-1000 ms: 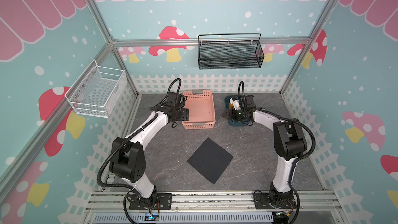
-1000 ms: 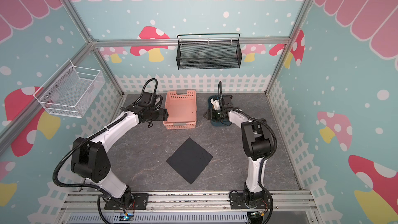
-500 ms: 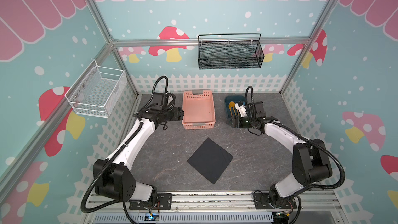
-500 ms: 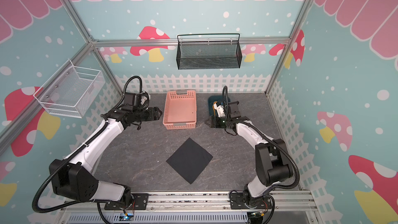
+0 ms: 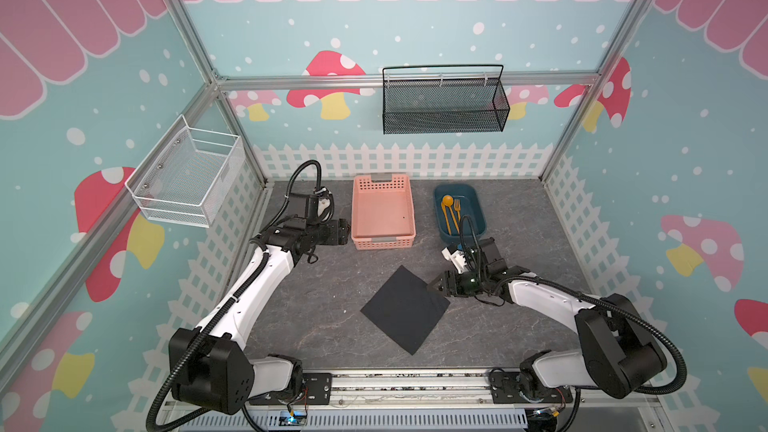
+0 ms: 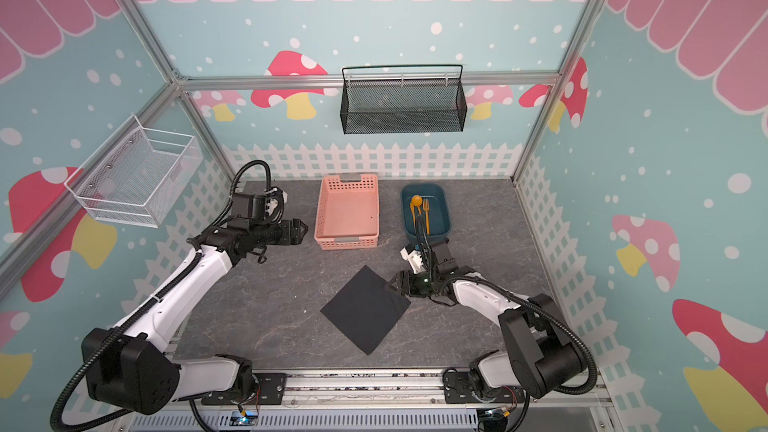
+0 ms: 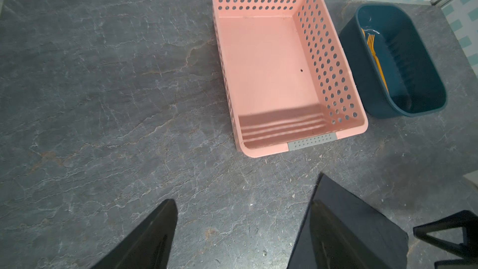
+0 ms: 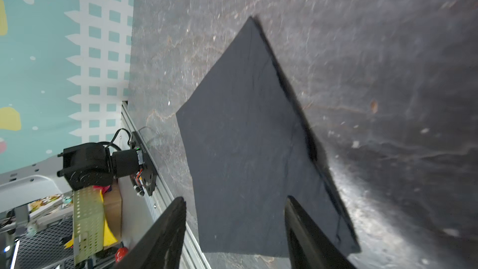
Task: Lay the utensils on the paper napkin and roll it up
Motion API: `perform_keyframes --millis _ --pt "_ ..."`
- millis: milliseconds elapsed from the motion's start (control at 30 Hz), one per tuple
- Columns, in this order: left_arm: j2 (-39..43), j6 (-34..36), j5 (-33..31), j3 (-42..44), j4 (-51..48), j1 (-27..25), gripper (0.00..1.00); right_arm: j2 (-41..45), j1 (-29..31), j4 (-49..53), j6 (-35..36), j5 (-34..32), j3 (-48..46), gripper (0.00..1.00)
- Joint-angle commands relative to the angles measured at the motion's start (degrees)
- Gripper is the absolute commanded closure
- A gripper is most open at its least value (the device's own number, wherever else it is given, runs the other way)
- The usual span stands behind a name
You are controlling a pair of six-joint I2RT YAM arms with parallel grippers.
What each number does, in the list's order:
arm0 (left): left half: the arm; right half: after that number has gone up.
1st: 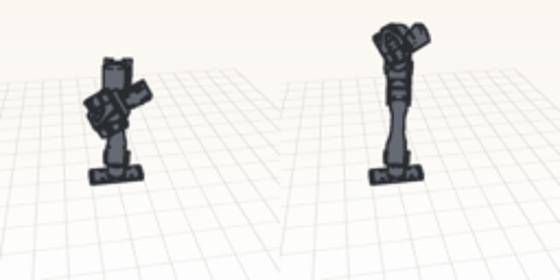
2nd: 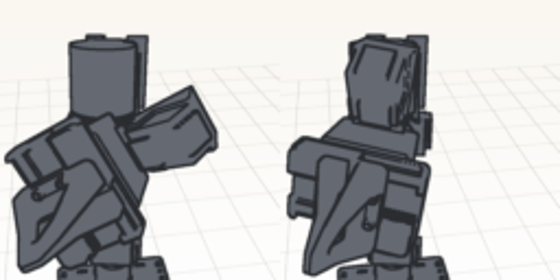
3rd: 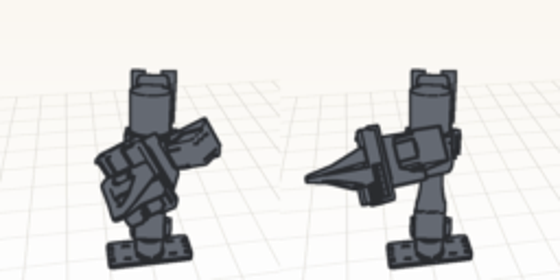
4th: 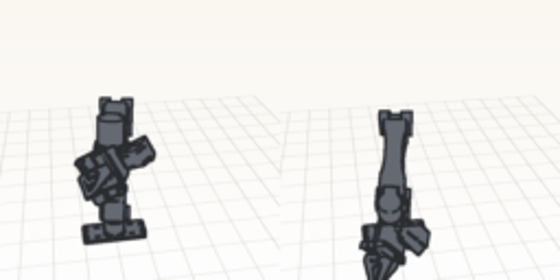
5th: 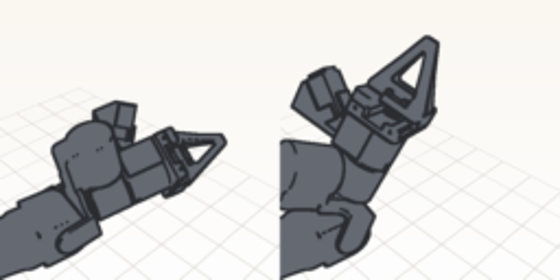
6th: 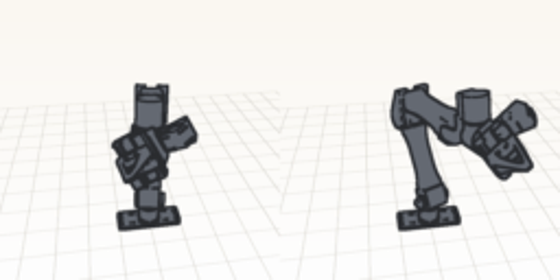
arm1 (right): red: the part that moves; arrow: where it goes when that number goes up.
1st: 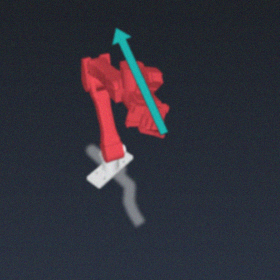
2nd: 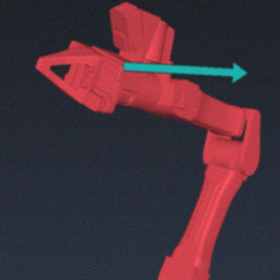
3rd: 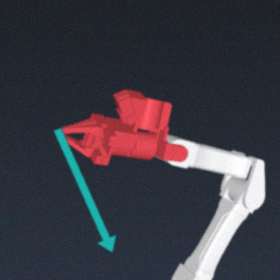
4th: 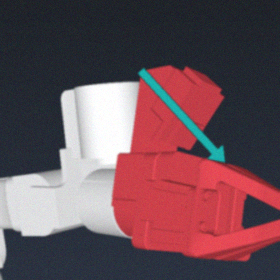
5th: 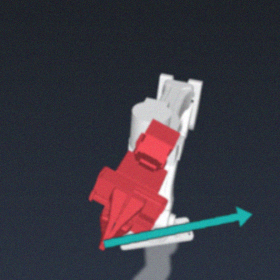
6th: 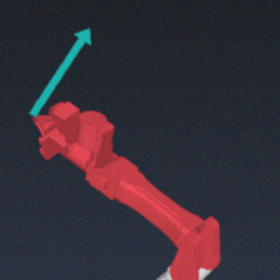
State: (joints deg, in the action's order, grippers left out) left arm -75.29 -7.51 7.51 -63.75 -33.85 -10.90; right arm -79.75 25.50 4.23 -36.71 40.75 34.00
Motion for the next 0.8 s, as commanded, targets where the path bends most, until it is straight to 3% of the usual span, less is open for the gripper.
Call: perform_keyframes --millis 0,333,767 --pt "1.5 0.5 0.6 0.1 2.4 0.3 0.18 0.0 2.2 -4.6 -3.9 1.9 -1.9 0.38" --pt "0.3 0.1 0.7 -0.2 2.5 1.0 0.17 -4.2 5.1 -3.4 -4.5 -1.8 -2.5 0.36" --pt "-0.5 -0.1 0.1 0.0 2.5 1.5 0.17 -5.2 5.0 11.0 3.3 -11.8 -1.3 0.35"
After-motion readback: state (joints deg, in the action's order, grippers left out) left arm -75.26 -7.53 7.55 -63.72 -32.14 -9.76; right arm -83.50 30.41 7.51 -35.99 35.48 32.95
